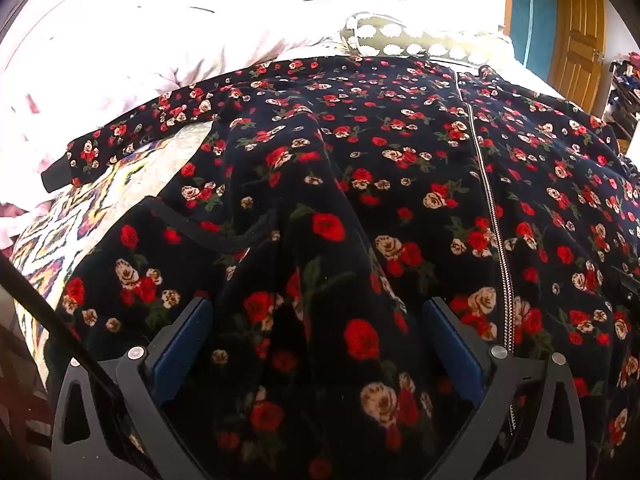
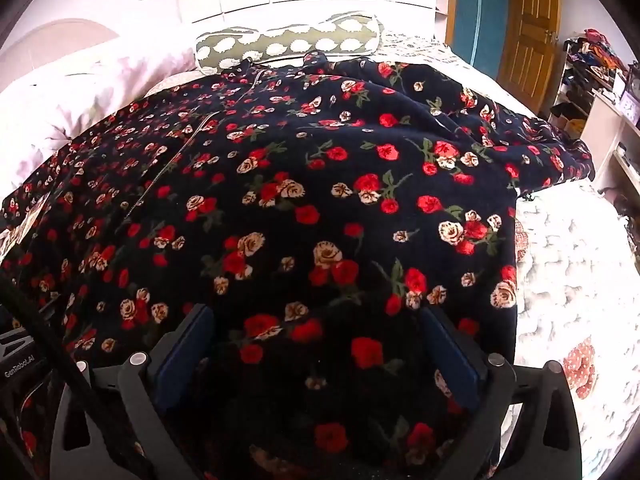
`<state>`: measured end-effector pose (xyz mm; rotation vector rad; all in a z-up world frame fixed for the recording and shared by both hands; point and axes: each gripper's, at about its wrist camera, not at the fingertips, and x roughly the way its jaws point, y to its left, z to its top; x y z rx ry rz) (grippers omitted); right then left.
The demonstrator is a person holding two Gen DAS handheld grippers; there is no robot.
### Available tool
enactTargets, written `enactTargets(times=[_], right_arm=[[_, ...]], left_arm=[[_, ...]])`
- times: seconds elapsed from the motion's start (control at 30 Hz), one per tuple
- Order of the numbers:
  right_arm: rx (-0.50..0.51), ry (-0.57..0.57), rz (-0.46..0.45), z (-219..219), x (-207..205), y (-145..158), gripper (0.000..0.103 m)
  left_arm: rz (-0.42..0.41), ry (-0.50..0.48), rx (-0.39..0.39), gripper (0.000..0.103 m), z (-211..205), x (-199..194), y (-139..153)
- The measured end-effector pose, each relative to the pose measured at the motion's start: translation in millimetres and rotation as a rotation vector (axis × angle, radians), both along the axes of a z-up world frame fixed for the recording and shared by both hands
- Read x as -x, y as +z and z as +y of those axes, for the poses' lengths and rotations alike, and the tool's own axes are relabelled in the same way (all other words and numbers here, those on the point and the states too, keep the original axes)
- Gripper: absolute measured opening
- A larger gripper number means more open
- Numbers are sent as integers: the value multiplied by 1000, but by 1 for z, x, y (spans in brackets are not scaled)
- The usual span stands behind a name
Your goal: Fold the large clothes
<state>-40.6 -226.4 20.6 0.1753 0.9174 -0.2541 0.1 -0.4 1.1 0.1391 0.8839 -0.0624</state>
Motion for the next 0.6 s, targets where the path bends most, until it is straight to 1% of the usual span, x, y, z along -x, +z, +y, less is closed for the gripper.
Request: enactTargets(times=[0.07, 0.1, 0.13, 0.17, 0.2, 0.27, 0.3, 0.33, 0.37, 0.4, 0.43, 0.47, 0.5, 0.53, 0.6], right_arm=[[9, -3, 5, 2, -2, 0, 103], [11, -5, 4, 2, -2, 1, 103], [11, -6, 3, 2, -1, 1, 103], [11, -6, 4, 3, -2, 1, 103], [12, -7, 4, 3, -2, 1, 103], [17, -7, 6, 3, -3, 1, 103], [20, -8, 8, 4, -3, 1, 103], [21, -8, 8, 3, -3, 1, 103], [22, -9, 8, 4, -3, 2, 103], [21, -9, 8, 4, -3, 2, 103], [21, -8, 8, 4, -3, 2, 103], [21, -9, 8, 5, -4, 2, 103], [22, -9, 8, 5, -3, 2, 103], [23, -9, 8, 5, -3, 2, 103], [24, -10, 8, 4, -4, 2, 103]], left_arm=[[21, -1, 9, 103, 2, 0, 3], [36, -2, 29, 98, 6, 1, 7], [45, -4, 59, 87, 11, 5, 12], [48, -7, 78, 81, 14, 7, 17], [56, -17, 123, 73, 24, 15, 25], [59, -30, 222, 73, 46, 20, 43], [40, -30, 249, 73, 59, 25, 52], [23, -17, 299, 73, 78, 29, 62], [17, 0, 378, 73, 96, 29, 67], [0, 21, 391, 76, 117, 30, 73], [-1, 48, 356, 82, 126, 26, 77], [-4, 80, 341, 85, 142, 23, 78], [-3, 107, 324, 86, 155, 20, 77], [4, 135, 324, 86, 170, 15, 73], [44, 157, 300, 86, 189, 4, 62]])
